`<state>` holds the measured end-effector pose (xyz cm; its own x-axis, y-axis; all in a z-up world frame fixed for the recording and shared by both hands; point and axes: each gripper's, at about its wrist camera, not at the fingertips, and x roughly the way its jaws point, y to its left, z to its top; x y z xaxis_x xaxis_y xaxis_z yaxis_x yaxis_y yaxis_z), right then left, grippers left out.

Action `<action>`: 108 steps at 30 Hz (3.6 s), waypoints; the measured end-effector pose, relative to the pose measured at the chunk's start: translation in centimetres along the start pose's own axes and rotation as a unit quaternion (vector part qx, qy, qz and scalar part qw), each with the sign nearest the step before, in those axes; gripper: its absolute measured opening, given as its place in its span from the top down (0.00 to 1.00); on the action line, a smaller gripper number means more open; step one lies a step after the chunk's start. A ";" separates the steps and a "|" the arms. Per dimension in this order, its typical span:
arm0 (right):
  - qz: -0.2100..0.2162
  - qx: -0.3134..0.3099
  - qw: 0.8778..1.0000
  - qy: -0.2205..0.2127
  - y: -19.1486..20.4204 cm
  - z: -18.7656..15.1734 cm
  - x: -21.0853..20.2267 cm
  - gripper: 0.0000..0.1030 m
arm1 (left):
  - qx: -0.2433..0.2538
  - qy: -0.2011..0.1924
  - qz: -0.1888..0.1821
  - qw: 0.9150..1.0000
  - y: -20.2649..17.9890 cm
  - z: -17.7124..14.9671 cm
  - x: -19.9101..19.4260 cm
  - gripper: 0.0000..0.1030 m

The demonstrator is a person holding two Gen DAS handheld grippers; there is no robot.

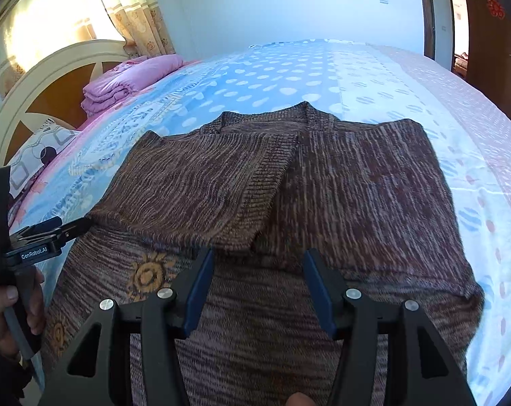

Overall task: Fold small clothes
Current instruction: 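Open the right tool and smooth the folded sweater side flat, then close the left tool on the sweater hem while the right tool grips the hem too, then lift the gripped hem with both tools and fold it over toward the collar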

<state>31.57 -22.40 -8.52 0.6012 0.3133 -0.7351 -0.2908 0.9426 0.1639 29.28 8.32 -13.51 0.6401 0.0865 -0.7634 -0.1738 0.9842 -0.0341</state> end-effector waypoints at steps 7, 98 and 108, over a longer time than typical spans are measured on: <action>-0.005 -0.003 1.000 -0.004 -0.3 -1.7 -2.5 0.39 | 0.011 -0.001 -0.015 1.000 -0.4 -2.2 -2.1 0.00; 0.034 0.087 0.996 -0.003 -7.4 -23.7 -22.3 0.96 | 0.004 0.107 -0.241 0.965 2.3 -16.2 -15.3 0.93; 0.067 0.121 0.989 -0.055 -8.4 -22.7 -23.6 0.96 | -0.012 0.068 -0.263 0.962 2.9 -14.8 -16.2 0.93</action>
<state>2.90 -40.33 -7.48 0.6504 0.4345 -0.6230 -0.1944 0.8881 0.4165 7.32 7.47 -10.82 0.5402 -0.4456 -0.7139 0.1292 0.8821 -0.4529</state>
